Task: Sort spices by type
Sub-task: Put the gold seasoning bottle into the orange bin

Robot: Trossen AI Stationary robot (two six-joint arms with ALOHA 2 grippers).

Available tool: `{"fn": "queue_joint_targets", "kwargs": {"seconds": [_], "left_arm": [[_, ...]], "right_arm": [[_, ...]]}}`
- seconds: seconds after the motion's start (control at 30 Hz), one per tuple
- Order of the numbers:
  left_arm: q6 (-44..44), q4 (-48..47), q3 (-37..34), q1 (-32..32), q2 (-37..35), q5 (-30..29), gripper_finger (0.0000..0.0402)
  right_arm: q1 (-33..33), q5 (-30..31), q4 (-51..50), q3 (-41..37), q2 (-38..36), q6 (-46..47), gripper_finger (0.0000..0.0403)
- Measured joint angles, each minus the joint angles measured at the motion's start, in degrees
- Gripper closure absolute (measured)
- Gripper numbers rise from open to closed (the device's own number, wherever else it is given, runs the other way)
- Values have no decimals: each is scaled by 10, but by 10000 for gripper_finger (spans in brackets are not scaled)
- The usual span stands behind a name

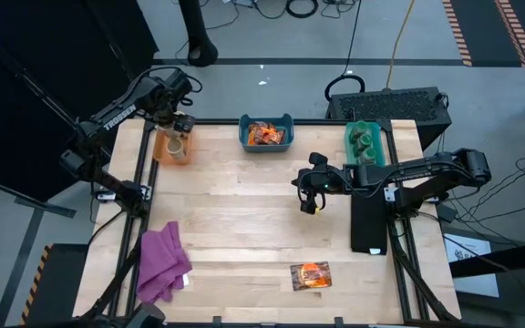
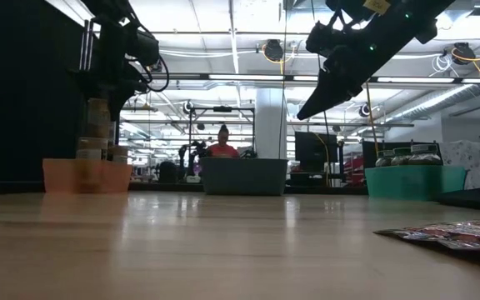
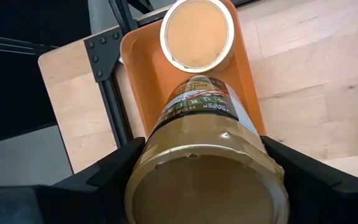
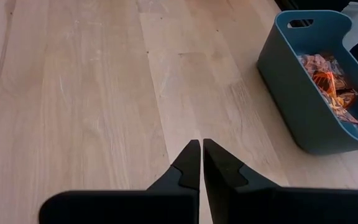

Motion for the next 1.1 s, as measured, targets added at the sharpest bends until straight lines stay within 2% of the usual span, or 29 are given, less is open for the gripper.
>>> {"fn": "queue_joint_targets", "kwargs": {"seconds": [0.27, 0.6, 1.1], "left_arm": [[0, 6, -4, 0, 0, 0, 118], [15, 62, -85, 4, 0, 2, 118], [16, 77, -87, 12, 0, 21, 118]], "right_arm": [[0, 0, 0, 0, 0, 0, 403], [0, 0, -1, 0, 0, 0, 403], [0, 0, 0, 0, 0, 0, 403]]}}
